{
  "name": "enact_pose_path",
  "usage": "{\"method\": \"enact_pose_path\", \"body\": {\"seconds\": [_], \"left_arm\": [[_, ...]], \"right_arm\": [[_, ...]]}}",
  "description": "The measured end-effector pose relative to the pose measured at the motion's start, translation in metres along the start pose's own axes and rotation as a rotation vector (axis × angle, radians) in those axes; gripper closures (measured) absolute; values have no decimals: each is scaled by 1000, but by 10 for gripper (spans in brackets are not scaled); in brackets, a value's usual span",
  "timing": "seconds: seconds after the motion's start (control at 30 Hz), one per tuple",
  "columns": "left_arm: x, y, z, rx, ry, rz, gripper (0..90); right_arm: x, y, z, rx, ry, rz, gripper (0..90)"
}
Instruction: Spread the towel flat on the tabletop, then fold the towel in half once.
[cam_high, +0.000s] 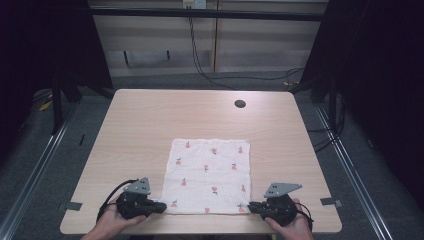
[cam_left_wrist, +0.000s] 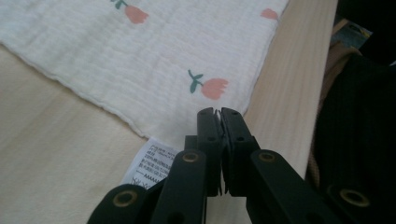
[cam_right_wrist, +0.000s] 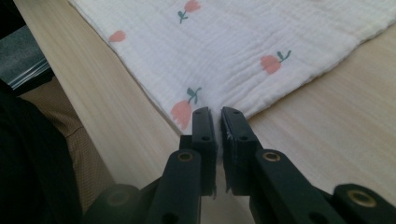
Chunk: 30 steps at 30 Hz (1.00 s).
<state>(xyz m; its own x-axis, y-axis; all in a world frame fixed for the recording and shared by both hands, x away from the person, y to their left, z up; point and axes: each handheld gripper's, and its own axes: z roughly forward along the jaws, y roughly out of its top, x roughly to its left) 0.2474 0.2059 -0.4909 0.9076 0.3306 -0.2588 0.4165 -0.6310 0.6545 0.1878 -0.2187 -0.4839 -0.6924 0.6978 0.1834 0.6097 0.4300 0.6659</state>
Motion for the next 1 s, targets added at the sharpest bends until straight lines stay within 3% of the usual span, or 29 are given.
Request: {"method": "enact_pose_path", "body": {"seconds": [0.1, 0.23, 0.33, 0.37, 0.4, 0.47, 0.5, 0.57, 0.73, 0.87, 1.0], "left_arm": [[-8, -1, -2, -1, -24, 10, 874], [-12, -4, -5, -9, -45, 6, 872], [-8, -2, -5, -31, -55, 3, 843], [-5, -1, -7, -33, -68, -9, 751], [-3, -1, -9, -58, -79, -27, 751], [-2, -1, -14, -101, -71, -34, 719], [-1, 0, -16, -123, -64, -52, 655], [5, 3, -19, -160, -39, -73, 631], [16, 6, -18, -156, 10, -99, 573], [23, 12, -21, -172, 95, -121, 539], [34, 21, -24, -188, 125, -145, 505]], "right_arm": [[3, -7, -2, 23, 11, 2, 846], [6, -10, -9, 4, 4, 7, 841], [7, -10, -10, -10, -22, 10, 714], [7, -9, -10, -22, -21, 14, 656], [6, -9, -10, -31, -27, 17, 601], [5, -9, -13, -58, -46, 28, 578], [6, -6, -17, -110, -52, 29, 565], [5, -5, -17, -118, -51, 36, 554], [-5, 7, -9, -105, -48, 31, 527], [-13, 15, -3, -99, -40, 35, 507], [-23, 25, -2, -100, -48, 21, 476]]}}
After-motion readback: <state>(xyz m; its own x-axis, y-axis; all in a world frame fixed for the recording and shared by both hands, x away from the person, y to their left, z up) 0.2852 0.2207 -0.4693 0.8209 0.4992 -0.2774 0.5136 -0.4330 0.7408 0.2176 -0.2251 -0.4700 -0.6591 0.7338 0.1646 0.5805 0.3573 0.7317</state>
